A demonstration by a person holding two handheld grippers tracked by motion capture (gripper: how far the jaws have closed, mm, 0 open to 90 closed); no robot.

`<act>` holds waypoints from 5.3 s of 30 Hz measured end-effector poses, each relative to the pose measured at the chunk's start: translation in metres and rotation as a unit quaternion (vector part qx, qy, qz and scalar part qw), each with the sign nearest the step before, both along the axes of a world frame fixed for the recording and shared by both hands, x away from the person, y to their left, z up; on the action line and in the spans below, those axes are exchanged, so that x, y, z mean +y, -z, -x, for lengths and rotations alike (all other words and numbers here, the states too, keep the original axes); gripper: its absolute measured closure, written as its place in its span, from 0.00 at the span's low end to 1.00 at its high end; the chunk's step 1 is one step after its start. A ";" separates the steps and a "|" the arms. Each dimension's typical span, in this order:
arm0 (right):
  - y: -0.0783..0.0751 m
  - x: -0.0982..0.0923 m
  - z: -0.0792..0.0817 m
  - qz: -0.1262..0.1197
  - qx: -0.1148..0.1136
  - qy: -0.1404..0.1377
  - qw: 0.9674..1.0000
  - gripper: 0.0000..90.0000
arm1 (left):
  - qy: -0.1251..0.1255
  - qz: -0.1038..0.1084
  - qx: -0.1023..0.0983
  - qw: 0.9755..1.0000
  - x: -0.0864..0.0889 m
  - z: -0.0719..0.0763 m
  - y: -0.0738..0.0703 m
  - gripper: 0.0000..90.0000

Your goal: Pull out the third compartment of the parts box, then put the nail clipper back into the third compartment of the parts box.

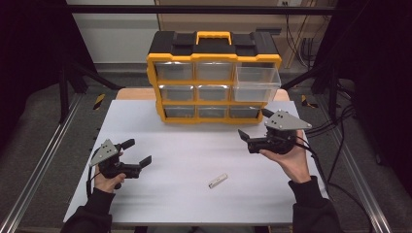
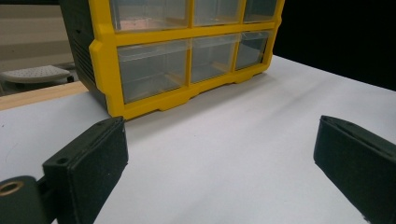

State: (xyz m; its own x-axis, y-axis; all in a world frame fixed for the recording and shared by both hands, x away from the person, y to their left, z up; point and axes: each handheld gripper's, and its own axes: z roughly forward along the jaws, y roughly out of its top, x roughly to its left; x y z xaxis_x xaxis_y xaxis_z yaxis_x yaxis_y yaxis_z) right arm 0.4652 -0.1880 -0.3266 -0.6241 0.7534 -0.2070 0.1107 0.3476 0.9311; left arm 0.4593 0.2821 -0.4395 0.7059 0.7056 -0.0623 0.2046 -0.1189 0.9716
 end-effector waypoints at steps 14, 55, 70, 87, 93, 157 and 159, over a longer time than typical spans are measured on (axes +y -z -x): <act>0.029 0.004 0.006 -0.004 0.049 -0.038 0.998 0.05 | 0.000 -0.001 0.001 1.000 0.000 0.000 0.000 0.03; 0.081 0.037 0.013 0.036 0.148 -0.133 0.979 0.04 | 0.002 -0.001 0.004 1.000 0.000 0.000 0.001 0.03; 0.096 0.057 0.014 0.081 0.169 -0.161 0.969 0.04 | 0.002 -0.001 0.006 1.000 0.000 -0.001 0.002 0.03; 0.131 0.076 0.012 0.142 0.206 -0.186 0.950 0.10 | 0.004 -0.006 0.007 1.000 -0.002 -0.001 0.003 0.03; 0.140 0.080 0.010 0.157 0.213 -0.189 0.946 0.16 | 0.002 -0.006 0.008 1.000 -0.001 -0.001 0.003 0.03; 0.147 0.082 0.009 0.181 0.227 -0.221 0.931 0.86 | -0.001 0.000 0.005 1.000 0.001 -0.001 0.002 0.03; 0.144 0.081 0.009 0.173 0.228 -0.219 0.933 0.86 | -0.002 0.000 0.005 1.000 0.001 -0.001 0.002 0.03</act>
State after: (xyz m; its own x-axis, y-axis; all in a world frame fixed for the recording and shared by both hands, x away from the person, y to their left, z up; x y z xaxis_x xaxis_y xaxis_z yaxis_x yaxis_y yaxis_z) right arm 0.4565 -0.1073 -0.4709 -0.9390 0.3429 -0.0279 0.2448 0.7229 0.6461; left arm 0.4601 0.2830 -0.4411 0.7029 0.7079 -0.0696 0.2146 -0.1177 0.9696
